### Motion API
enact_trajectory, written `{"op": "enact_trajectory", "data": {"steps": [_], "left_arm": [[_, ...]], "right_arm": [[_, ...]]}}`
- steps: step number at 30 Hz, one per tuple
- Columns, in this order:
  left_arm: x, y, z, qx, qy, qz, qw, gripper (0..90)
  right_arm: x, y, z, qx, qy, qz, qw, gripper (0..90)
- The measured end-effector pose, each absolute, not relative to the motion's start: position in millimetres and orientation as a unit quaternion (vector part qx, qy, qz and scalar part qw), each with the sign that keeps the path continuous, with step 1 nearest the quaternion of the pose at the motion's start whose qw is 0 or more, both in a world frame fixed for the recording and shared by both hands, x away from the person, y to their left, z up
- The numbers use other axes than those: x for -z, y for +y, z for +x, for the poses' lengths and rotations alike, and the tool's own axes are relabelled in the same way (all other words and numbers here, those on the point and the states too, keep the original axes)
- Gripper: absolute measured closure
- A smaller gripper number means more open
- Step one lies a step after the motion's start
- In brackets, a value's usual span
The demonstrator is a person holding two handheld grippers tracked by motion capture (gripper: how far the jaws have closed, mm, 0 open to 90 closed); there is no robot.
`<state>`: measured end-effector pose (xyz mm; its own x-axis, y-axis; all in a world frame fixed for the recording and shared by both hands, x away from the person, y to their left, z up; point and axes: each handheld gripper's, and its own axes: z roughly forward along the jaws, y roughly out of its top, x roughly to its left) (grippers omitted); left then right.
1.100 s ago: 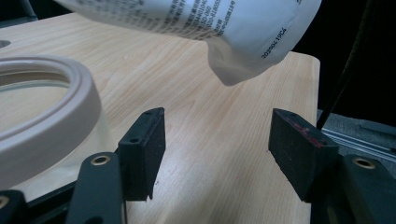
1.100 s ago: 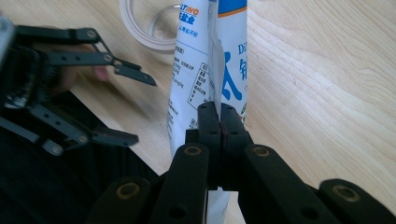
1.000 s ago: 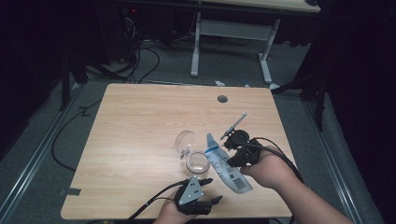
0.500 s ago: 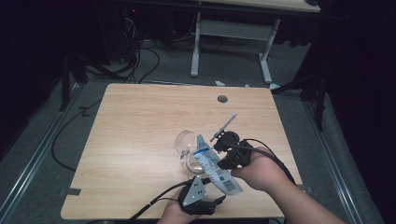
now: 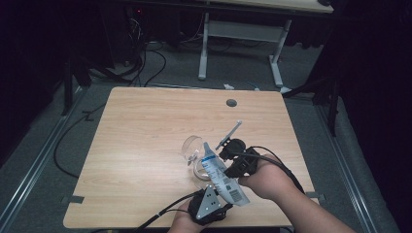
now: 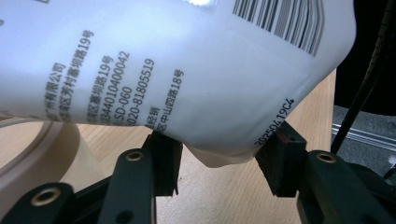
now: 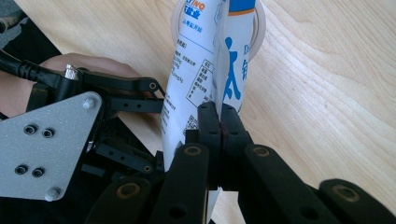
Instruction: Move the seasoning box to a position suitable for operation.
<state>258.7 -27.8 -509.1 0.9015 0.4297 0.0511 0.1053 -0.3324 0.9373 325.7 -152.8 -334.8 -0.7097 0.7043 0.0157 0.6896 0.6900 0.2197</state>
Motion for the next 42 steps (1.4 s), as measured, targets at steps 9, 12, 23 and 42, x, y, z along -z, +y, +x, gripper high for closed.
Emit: {"op": "enact_trajectory", "data": {"steps": [9,12,23,42], "left_arm": [[504.5,-33.8,257.4,-0.144,0.169,0.806,0.548,58.4],[503.3,-35.5,256.0,-0.147,0.164,0.807,0.548,59.2],[501.9,-40.1,256.6,-0.137,0.172,0.806,0.549,59.9],[500.4,-37.2,253.8,-0.134,0.162,0.796,0.567,55.5]], "right_arm": [[336.0,-157.6,327.7,-0.108,0.915,0.386,0.043,90.0],[335.7,-157.8,327.1,-0.108,0.913,0.390,0.040,90.0],[336.9,-162.5,330.6,-0.111,0.915,0.386,0.043,90.0],[335.3,-156.9,334.4,-0.112,0.922,0.367,0.055,90.0]]}}
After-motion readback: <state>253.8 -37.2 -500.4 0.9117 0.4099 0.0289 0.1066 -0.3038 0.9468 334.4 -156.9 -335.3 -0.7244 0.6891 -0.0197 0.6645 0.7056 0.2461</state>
